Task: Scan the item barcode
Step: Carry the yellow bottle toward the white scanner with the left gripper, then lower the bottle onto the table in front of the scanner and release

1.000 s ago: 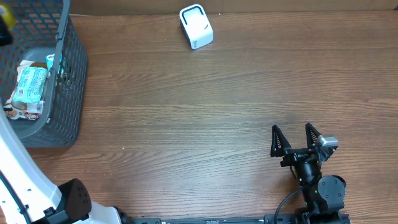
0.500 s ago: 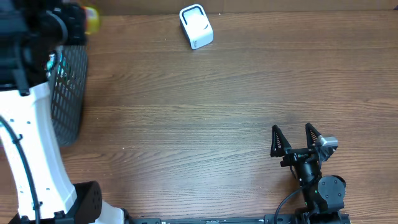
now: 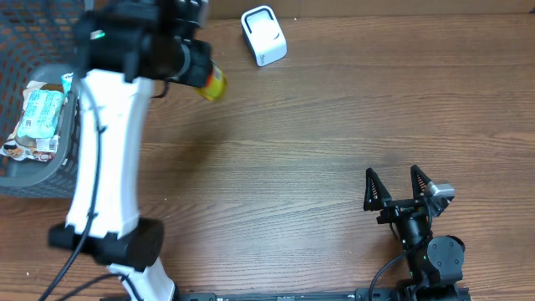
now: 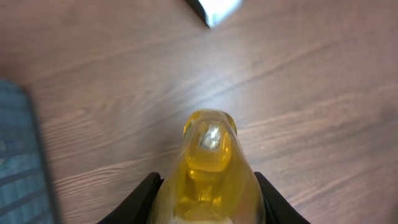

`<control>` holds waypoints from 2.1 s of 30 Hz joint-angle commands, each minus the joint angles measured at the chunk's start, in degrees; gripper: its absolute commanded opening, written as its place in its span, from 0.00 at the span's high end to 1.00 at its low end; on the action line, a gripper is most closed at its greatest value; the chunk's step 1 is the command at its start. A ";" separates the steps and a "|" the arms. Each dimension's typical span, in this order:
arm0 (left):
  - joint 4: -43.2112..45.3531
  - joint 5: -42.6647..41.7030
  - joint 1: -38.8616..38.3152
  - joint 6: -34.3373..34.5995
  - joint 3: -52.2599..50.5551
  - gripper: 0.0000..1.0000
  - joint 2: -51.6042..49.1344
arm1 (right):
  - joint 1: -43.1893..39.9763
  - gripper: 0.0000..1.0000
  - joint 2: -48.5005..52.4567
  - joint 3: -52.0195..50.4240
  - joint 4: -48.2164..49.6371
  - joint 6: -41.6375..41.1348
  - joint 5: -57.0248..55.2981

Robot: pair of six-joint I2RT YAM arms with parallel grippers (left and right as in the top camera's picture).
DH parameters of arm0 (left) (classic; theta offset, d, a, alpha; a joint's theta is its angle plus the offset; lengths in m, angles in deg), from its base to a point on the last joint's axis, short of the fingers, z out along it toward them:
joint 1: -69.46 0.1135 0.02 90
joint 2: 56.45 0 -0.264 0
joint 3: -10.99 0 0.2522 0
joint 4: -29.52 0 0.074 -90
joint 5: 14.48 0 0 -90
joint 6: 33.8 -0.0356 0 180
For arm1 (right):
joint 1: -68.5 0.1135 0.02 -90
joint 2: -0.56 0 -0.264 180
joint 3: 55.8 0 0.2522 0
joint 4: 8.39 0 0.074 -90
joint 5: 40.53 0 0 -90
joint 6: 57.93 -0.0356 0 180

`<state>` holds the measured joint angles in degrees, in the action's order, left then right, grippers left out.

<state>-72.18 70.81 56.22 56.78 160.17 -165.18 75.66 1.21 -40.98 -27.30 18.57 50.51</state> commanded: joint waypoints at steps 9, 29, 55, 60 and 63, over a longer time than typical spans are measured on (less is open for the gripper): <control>4.00 -1.31 -13.09 2.89 0.44 0.81 -14.10 | -0.15 0.00 -0.31 -0.59 0.33 -0.22 -0.35; 11.65 7.02 -27.54 8.92 0.15 0.78 -23.19 | -0.15 0.00 -0.31 -0.59 0.33 -0.22 -0.35; 16.70 12.61 -31.91 15.21 -11.21 0.78 -23.23 | -0.15 0.00 -0.31 -0.59 0.31 -0.22 -0.35; 16.83 12.57 -31.91 15.34 -11.30 0.75 -23.23 | -0.15 0.00 -0.31 -0.59 0.33 -0.22 -0.35; 16.81 12.57 -31.91 15.32 -11.30 0.73 -23.23 | -0.15 0.00 -0.31 -0.59 0.31 -0.24 -0.35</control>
<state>-55.49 82.28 24.79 71.12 148.85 -188.06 75.66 1.19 -40.98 -27.32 18.57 50.53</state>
